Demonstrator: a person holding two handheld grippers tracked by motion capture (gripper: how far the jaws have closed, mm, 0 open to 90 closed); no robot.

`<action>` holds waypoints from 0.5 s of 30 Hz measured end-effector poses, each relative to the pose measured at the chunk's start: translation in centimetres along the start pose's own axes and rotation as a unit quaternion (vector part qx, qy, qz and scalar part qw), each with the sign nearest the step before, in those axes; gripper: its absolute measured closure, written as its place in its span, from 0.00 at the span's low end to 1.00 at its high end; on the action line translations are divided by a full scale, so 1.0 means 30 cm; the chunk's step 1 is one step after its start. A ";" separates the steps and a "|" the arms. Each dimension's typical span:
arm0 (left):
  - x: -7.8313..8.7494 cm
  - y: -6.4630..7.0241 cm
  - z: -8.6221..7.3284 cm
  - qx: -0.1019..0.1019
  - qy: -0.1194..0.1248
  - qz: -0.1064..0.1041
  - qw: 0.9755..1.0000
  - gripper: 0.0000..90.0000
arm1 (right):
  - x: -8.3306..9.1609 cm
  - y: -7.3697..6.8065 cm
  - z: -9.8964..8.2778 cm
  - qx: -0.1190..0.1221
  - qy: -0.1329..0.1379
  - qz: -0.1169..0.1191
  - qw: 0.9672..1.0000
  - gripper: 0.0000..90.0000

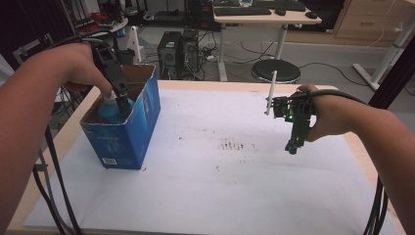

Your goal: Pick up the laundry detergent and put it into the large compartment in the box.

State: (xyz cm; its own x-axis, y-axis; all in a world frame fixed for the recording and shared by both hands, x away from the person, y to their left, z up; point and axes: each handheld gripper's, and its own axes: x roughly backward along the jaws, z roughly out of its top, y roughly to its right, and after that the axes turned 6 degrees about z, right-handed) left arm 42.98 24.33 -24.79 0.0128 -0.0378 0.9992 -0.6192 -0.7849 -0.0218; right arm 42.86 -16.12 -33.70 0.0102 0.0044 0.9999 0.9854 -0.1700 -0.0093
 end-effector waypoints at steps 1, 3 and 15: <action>0.005 0.002 -0.001 0.000 0.001 0.002 1.000 0.22 | 0.000 0.001 -0.002 -0.001 -0.001 0.000 1.000 0.01; 0.017 0.004 -0.003 0.008 0.003 0.004 1.000 0.20 | 0.001 0.001 -0.005 -0.002 -0.002 0.001 1.000 0.01; 0.069 0.038 -0.004 0.005 -0.001 0.018 1.000 0.13 | 0.007 -0.008 -0.008 -0.002 0.004 0.000 1.000 0.01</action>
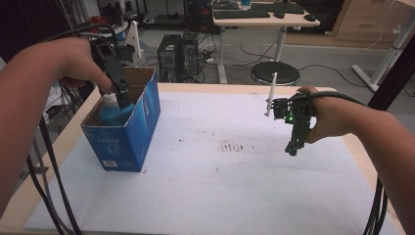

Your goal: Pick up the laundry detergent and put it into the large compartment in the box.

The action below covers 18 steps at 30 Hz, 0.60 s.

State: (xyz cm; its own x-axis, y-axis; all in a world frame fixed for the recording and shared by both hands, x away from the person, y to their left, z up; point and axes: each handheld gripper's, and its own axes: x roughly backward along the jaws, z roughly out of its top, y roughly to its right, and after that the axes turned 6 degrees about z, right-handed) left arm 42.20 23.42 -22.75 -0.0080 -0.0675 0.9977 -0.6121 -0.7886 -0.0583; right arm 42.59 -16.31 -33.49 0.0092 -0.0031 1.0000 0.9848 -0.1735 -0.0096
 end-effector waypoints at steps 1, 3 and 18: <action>0.000 0.000 0.000 0.000 0.000 0.000 1.000 0.12 | 0.001 -0.001 0.000 0.000 -0.002 0.001 1.000 0.01; 0.012 0.008 0.002 -0.001 -0.003 0.003 1.000 0.10 | 0.001 -0.004 0.000 -0.002 -0.001 0.001 1.000 0.01; 0.047 0.100 0.043 -0.038 -0.022 0.012 0.999 0.02 | -0.007 -0.016 0.008 0.002 -0.001 0.003 1.000 0.01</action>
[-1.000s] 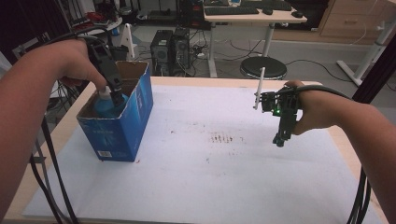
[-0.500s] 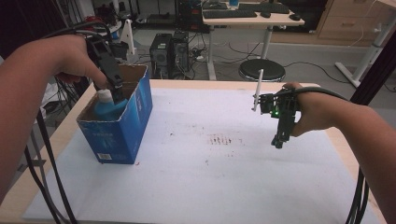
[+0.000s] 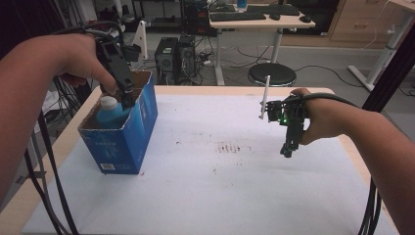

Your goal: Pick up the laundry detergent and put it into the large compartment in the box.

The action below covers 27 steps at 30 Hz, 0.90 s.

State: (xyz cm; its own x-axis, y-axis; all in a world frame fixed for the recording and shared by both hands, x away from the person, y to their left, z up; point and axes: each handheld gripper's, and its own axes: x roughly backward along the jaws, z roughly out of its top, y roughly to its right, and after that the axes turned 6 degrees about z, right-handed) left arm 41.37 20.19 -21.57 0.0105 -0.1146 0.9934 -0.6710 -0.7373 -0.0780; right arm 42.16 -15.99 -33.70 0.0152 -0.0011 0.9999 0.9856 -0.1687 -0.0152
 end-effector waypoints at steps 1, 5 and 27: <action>0.002 0.010 0.006 -0.006 -0.002 0.000 1.000 0.02 | -0.002 -0.001 0.000 0.003 -0.001 -0.001 1.000 0.01; 0.009 0.040 0.024 -0.021 -0.007 0.005 1.000 0.02 | -0.003 -0.008 0.002 0.004 -0.003 0.001 1.000 0.01; -0.006 0.230 0.167 -0.173 0.026 -0.004 0.985 0.02 | 0.024 -0.050 -0.014 0.004 -0.001 -0.006 1.000 0.01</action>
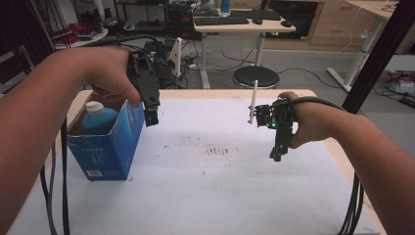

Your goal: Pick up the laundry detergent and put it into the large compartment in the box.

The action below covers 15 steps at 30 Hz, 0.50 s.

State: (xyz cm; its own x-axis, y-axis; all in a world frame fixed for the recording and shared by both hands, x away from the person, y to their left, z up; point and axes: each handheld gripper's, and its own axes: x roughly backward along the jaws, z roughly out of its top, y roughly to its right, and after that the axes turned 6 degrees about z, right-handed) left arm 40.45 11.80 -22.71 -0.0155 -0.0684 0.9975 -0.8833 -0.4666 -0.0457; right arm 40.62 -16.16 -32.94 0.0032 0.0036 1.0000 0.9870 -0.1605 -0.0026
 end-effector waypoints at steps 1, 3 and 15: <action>-0.003 0.006 0.008 -0.009 0.002 -0.002 1.000 0.02 | 0.002 -0.003 -0.001 -0.005 0.001 -0.001 1.000 0.01; -0.009 0.015 0.021 -0.022 0.007 -0.005 1.000 0.02 | 0.006 -0.004 -0.004 -0.005 -0.001 0.000 1.000 0.01; -0.053 0.019 0.064 -0.080 0.013 -0.022 0.997 0.02 | 0.024 0.009 0.004 0.007 0.003 0.005 1.000 0.01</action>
State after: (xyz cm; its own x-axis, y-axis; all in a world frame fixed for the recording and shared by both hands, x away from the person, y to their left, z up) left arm 40.87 9.96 -24.42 0.0139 -0.0276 0.9995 -0.9464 -0.3228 0.0042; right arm 40.90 -16.07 -32.21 0.0120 -0.0044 0.9999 0.9890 -0.1474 -0.0125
